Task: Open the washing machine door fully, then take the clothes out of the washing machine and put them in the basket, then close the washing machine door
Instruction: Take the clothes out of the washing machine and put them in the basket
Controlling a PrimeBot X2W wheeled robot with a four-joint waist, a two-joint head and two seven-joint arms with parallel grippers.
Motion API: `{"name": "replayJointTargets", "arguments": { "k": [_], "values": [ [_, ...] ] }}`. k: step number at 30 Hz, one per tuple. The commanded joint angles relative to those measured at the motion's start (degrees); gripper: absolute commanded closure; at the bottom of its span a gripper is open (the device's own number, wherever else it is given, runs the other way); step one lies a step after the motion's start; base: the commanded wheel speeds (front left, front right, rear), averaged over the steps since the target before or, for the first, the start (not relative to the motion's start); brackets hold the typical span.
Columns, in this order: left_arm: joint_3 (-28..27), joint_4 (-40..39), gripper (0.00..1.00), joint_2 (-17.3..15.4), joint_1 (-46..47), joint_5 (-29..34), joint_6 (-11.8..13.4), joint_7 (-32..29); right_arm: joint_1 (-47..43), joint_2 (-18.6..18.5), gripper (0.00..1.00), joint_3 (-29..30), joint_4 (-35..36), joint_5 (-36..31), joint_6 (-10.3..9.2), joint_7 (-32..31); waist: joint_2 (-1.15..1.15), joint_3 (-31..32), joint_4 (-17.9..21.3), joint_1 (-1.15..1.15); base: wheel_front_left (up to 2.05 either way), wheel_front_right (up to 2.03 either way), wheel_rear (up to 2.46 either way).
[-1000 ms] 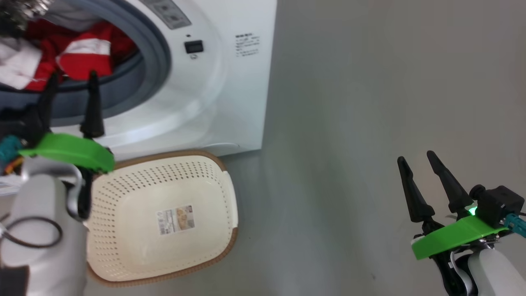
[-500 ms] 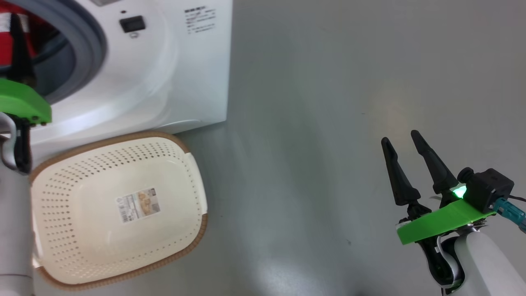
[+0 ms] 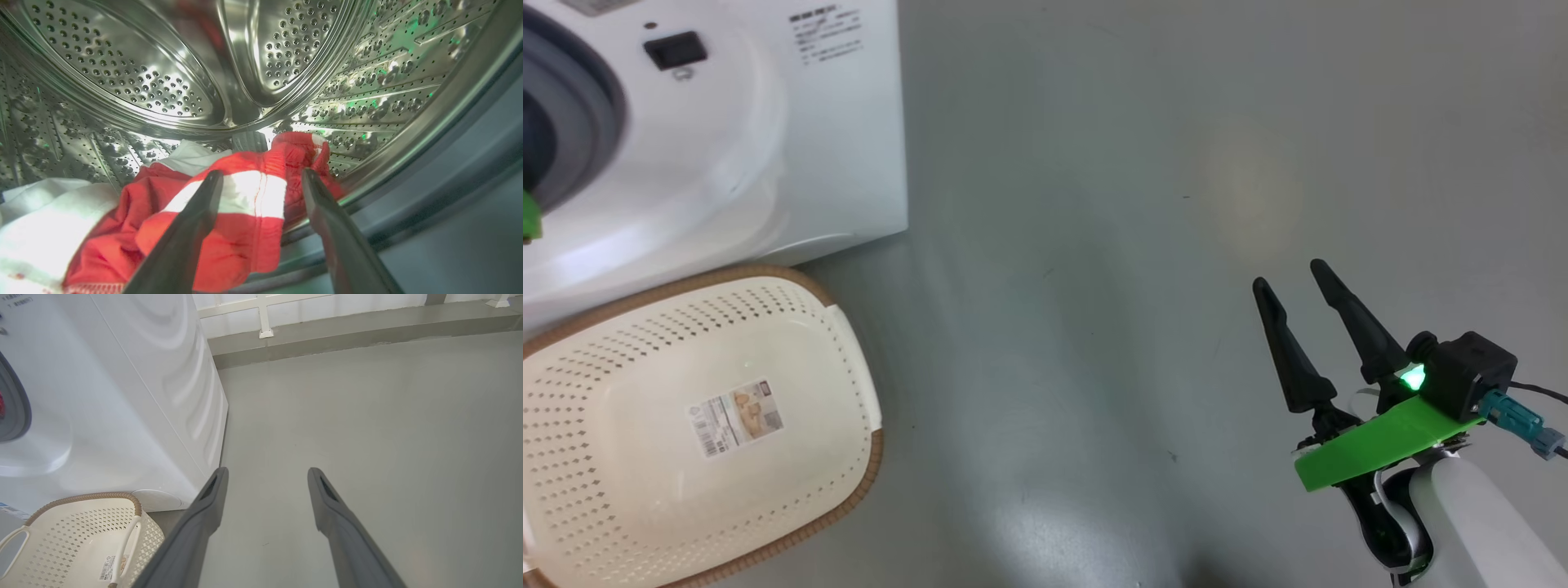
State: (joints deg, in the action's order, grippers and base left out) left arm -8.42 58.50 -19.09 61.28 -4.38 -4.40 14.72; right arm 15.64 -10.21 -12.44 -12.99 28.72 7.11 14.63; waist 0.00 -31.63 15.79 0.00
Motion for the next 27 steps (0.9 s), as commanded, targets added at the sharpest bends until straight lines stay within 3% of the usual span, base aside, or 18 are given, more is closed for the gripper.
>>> {"name": "replayJointTargets", "arguments": {
  "k": [1,13,14,15,17,18,27],
  "values": [
    [-0.96,-0.41,0.00,-3.26,0.42,0.50,0.76,0.28,-0.16,-0.94,0.00,-1.40,1.33,0.33,0.37,0.37,0.00,-0.31,0.62,0.00,0.00,0.00,0.00],
    [-0.39,3.18,0.00,-4.57,1.47,1.09,2.92,0.28,0.01,-1.48,0.00,-2.98,2.32,0.20,0.37,0.37,0.00,-0.80,1.47,0.00,0.00,0.00,0.00],
    [-0.23,3.34,0.20,-4.54,1.38,1.15,2.90,0.28,0.04,-1.49,0.00,-3.04,2.37,0.17,0.37,0.37,0.00,-0.76,1.47,0.00,0.00,0.00,0.00],
    [-0.14,3.40,0.56,-4.50,1.33,1.16,2.97,0.28,0.06,-1.53,0.00,-3.13,2.47,0.14,0.37,0.37,0.00,-0.73,1.47,0.00,0.00,0.00,0.00],
    [0.09,3.05,0.81,-4.50,1.04,1.29,3.15,0.28,0.13,-1.61,0.00,-3.43,2.73,0.02,0.37,0.37,0.00,-0.60,1.58,0.00,0.00,0.00,0.00],
    [0.15,2.88,1.00,-4.46,0.82,1.27,3.19,0.28,0.12,-1.64,0.00,-3.55,2.85,0.01,0.37,0.37,0.00,-0.49,1.64,0.00,0.00,0.00,0.00],
    [-0.02,0.61,1.00,-2.93,-0.83,0.24,3.22,0.28,-0.13,-2.40,0.00,-3.05,3.26,0.02,0.37,0.37,0.00,0.14,1.07,0.00,0.00,0.00,0.00]
  ]
}}
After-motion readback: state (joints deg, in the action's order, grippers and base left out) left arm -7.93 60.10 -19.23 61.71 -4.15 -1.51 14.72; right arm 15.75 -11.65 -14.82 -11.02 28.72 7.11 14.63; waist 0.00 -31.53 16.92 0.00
